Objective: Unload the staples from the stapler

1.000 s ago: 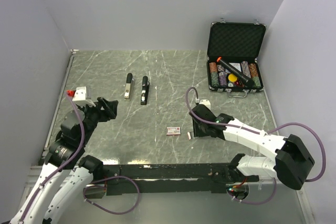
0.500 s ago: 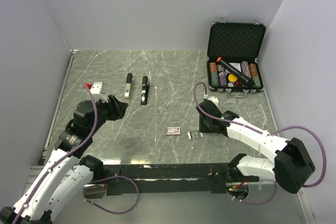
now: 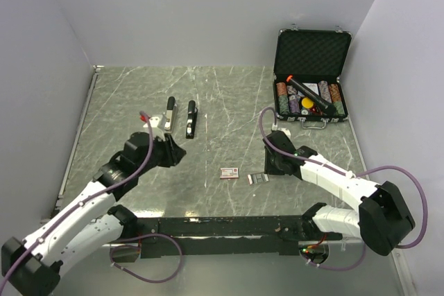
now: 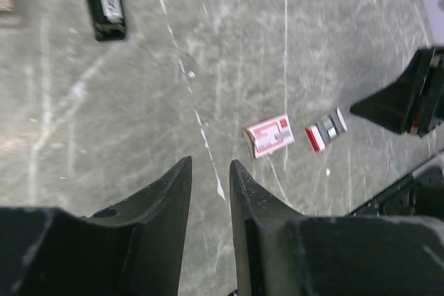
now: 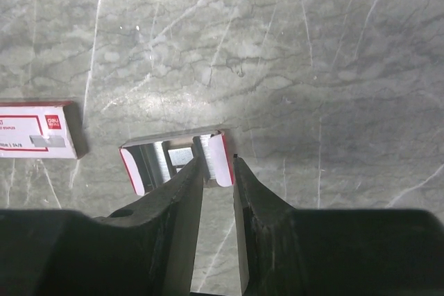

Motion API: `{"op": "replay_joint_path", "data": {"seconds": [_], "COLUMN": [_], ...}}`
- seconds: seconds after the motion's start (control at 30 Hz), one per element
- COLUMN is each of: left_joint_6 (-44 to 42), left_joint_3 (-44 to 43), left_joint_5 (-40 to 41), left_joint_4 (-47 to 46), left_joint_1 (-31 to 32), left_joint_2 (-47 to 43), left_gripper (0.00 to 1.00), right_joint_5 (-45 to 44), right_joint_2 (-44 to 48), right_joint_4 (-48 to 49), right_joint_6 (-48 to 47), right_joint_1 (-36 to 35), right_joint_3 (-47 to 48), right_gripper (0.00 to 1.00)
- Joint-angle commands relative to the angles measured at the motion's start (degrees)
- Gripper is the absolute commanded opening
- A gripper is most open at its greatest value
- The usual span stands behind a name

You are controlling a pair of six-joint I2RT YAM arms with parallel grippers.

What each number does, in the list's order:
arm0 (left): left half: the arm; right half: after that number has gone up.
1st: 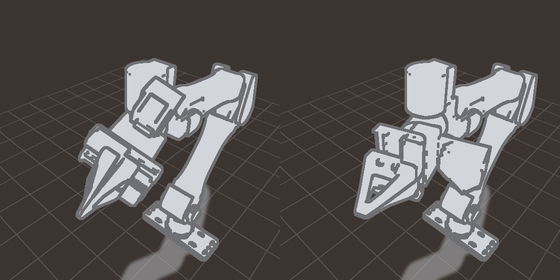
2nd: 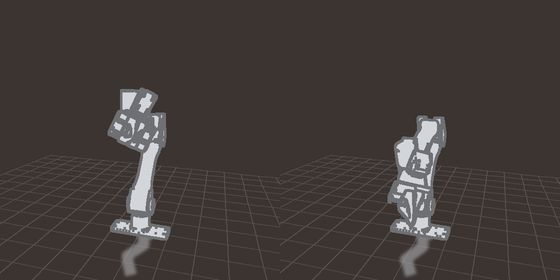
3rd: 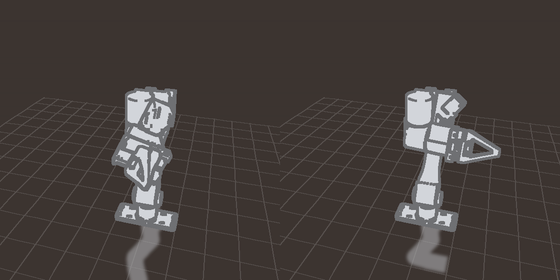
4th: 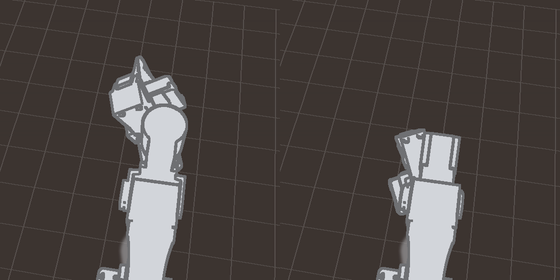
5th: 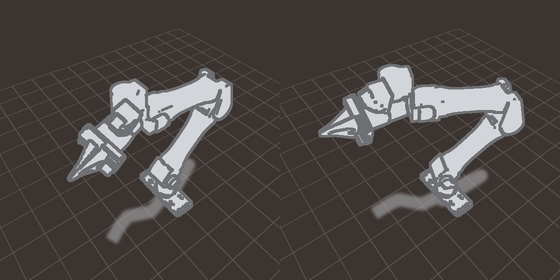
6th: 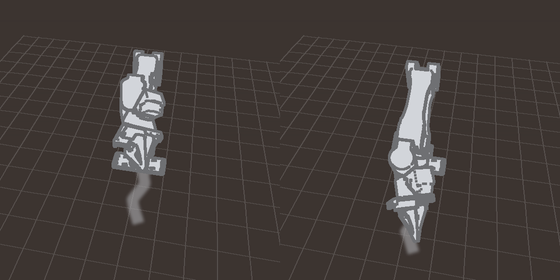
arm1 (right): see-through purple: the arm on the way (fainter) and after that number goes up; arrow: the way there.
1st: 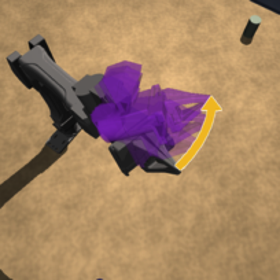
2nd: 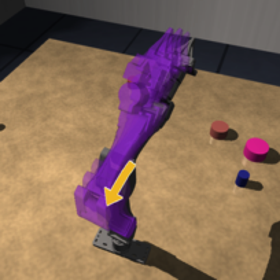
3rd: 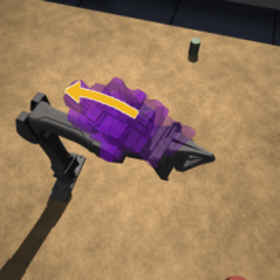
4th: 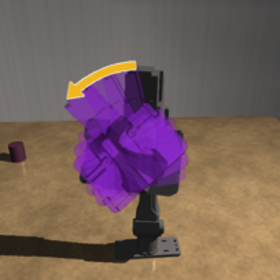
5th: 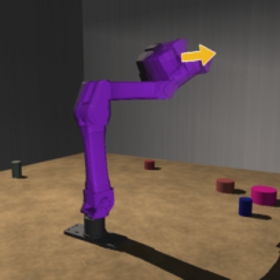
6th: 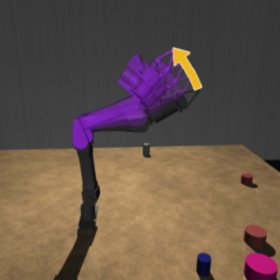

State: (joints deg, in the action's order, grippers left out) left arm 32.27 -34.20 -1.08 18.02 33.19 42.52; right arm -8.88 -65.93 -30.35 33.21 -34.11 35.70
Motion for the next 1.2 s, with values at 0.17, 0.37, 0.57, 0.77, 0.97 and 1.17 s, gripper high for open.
{"op": "replay_joint_path", "data": {"seconds": [0.17,0.37,0.57,0.77,0.97,1.17], "left_joint_6": [4.3,5.4,6.3,6.9,7.2,7.5], "left_joint_3": [1.9,2.9,4.0,4.8,5.3,5.5], "left_joint_5": [0.9,0.9,3.4,3.8,4.1,4.2], "left_joint_4": [-8.3,-10.8,-13.1,-14.5,-15.0,-15.7], "left_joint_1": [6.4,9.5,11.5,13.0,13.6,14.2], "left_joint_2": [6.2,8.9,10.6,11.6,11.9,12.4], "left_gripper": [0.28,0.24,0.23,0.22,0.22,0.22], "right_joint_5": [0.6,1.0,2.3,4.4,4.7,4.8], "right_joint_2": [0.8,0.6,0.0,-1.0,-1.7,-1.9], "right_joint_4": [1.4,2.1,3.3,4.9,5.3,5.9], "right_joint_6": [2.3,2.9,2.7,2.8,2.8,3.2], "right_joint_1": [1.3,2.4,3.2,3.2,3.2,3.2], "right_joint_3": [-2.7,-3.4,-3.5,-3.8,-3.8,-4.6], "right_gripper": [0.31,0.30,0.28,0.29,0.31,0.31]}}
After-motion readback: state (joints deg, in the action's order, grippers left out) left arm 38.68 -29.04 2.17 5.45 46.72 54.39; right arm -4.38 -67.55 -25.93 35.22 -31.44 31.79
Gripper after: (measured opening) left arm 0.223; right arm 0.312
